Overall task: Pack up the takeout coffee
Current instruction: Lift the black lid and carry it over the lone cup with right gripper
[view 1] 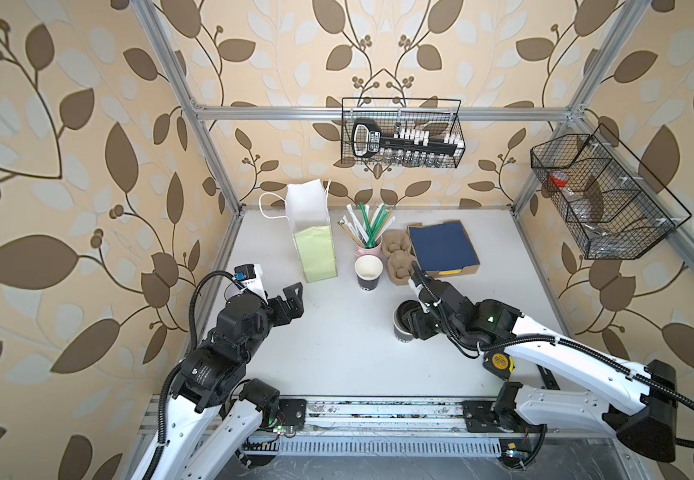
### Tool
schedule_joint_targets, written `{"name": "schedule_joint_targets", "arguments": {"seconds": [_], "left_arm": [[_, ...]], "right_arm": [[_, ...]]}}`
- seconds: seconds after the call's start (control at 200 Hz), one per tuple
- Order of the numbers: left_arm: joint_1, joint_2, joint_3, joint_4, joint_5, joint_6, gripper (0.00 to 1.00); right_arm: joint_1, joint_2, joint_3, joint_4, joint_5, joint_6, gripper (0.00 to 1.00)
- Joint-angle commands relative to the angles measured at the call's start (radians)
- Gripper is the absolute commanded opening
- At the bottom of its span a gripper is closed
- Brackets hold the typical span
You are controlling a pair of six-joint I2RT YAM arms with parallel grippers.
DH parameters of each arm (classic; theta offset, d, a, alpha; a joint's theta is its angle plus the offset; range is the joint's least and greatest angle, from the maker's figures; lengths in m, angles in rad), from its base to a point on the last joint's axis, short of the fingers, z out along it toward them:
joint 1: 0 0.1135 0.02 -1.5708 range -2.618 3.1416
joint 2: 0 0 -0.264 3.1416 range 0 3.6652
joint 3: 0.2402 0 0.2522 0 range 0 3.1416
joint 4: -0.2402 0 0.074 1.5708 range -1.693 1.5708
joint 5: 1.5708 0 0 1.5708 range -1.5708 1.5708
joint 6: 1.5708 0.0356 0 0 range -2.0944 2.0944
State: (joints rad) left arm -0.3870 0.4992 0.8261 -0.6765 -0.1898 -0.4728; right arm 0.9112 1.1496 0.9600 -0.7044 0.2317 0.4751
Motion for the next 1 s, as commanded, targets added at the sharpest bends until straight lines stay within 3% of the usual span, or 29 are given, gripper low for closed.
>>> {"name": "schedule_joint_targets", "arguments": {"seconds": [0.0,0.995], "left_arm": [[-0.006,-0.007,-0.01,0.029,-0.002,0.019,0.99],[-0.007,-0.007,-0.01,0.031,-0.002,0.02,0.99]], "right_arm": [[0.007,0.029,-0.012,-0.018,0.039,0.007,0.64],[0.009,0.134,0.048,-0.006,0.057,-0.032,0.63]]}}
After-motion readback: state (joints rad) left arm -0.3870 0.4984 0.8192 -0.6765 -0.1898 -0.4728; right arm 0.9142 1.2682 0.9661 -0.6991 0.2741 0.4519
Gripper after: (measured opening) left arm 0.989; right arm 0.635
